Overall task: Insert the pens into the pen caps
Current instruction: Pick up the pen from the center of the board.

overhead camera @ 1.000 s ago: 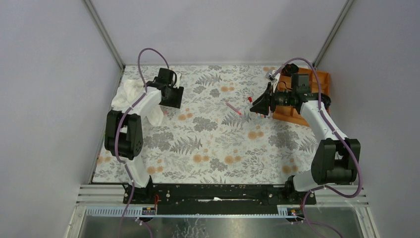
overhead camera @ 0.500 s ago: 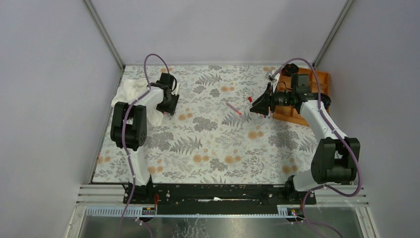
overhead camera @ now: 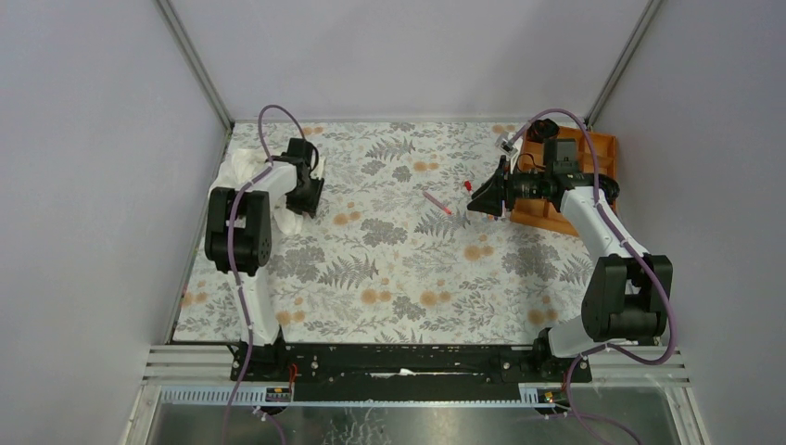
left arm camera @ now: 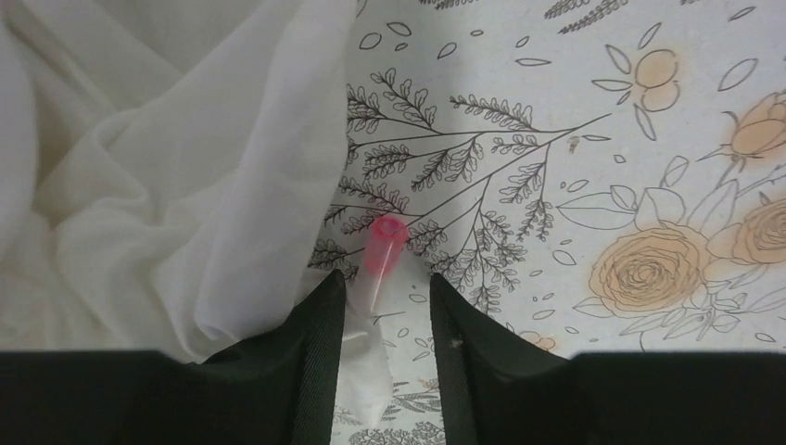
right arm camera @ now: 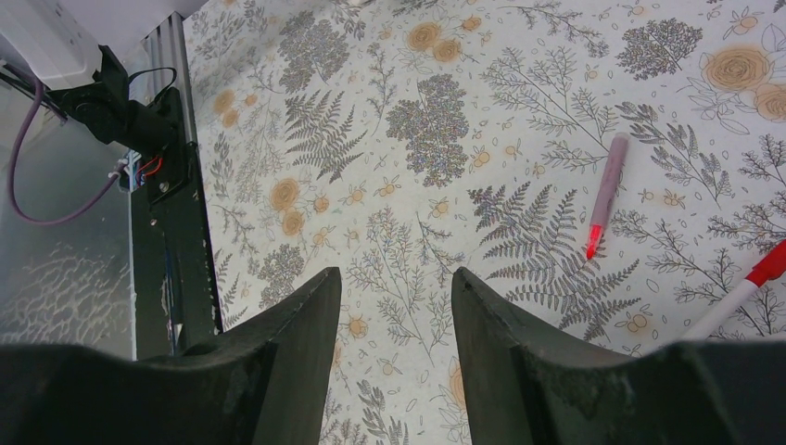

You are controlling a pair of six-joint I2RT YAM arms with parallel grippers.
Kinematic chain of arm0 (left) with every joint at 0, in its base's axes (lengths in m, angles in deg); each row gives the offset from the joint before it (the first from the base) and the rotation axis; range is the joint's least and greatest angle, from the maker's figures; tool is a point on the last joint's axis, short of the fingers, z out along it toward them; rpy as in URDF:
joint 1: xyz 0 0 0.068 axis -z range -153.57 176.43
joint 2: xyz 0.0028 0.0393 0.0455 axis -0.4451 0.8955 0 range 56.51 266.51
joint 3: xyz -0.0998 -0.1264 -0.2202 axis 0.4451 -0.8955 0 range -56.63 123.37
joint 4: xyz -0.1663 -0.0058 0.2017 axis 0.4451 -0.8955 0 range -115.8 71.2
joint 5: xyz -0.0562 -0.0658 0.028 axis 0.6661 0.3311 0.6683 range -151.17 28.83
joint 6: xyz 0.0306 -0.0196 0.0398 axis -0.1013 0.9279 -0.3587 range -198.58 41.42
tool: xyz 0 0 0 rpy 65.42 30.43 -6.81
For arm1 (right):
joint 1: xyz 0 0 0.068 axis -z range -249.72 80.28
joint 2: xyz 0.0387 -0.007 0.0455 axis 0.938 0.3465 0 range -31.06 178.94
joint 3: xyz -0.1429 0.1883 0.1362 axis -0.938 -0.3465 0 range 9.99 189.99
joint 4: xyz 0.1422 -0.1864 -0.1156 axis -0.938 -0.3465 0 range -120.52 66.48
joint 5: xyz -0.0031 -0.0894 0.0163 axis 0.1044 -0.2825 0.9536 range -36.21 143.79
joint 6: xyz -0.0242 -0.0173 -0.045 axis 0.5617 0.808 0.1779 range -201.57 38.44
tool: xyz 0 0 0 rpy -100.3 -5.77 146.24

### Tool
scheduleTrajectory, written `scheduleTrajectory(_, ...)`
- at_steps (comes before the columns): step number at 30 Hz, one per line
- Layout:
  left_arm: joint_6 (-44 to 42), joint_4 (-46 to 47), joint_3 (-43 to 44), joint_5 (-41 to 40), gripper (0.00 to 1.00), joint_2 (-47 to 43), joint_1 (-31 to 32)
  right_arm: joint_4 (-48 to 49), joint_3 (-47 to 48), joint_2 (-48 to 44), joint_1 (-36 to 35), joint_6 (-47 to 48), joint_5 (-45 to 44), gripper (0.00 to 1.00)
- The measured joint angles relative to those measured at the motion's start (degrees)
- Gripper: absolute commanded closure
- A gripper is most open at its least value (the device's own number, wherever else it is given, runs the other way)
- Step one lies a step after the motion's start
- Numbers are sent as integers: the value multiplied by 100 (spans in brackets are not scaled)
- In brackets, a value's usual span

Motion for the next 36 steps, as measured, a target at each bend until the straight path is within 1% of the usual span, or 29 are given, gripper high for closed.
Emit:
scheduleTrajectory(4, -17, 11, 44, 192, 56, 118, -94, -28, 2, 0, 0, 17, 2, 46)
scheduleTrajectory(6, -17, 2, 70, 245, 58, 142, -131, -55, 2, 0, 0, 28, 4, 46)
scheduleTrajectory(7, -17, 0, 83, 271, 65, 151, -144, -70, 4, 0, -2, 39, 4, 46)
scheduleTrajectory(8, -15, -7, 96, 306, 74, 162, -151, -90, 7, 0, 0, 48, 7, 46)
scheduleTrajectory(9, -7, -7, 105, 367, 81, 170, -151, -107, 11, 0, -2, 55, 4, 46)
scheduleTrajectory(10, 15, -2, 107, 422, 86, 177, -151, -125, 15, 0, -2, 63, 7, 46)
scheduleTrajectory(14, 2, -2, 107, 481, 90, 175, -72, -170, 35, 0, -2, 105, 20, 46)
scheduleTrajectory(17, -9, 0, 103, 476, 92, 160, 205, -247, 59, 13, 0, 138, 79, 46)
scheduleTrajectory(22, -203, 22, -46, 640, 92, 46, 1325, -299, 103, 37, -2, 221, 149, 46)
scheduleTrajectory(25, -581, 46, -238, 844, 89, -81, 2214, -398, 129, 50, 0, 341, 155, 46)
scheduleTrajectory(28, -1036, 48, -374, 944, 87, -166, 2966, -584, 151, 55, -2, 560, 212, 46)
scheduleTrajectory(31, -1353, 61, -380, 1001, 83, -170, 3397, -765, 177, 55, -2, 833, 299, 46)
scheduleTrajectory(36, -1602, 52, -225, 960, 77, -46, 3482, -1021, 186, 55, 0, 1307, 365, 46)
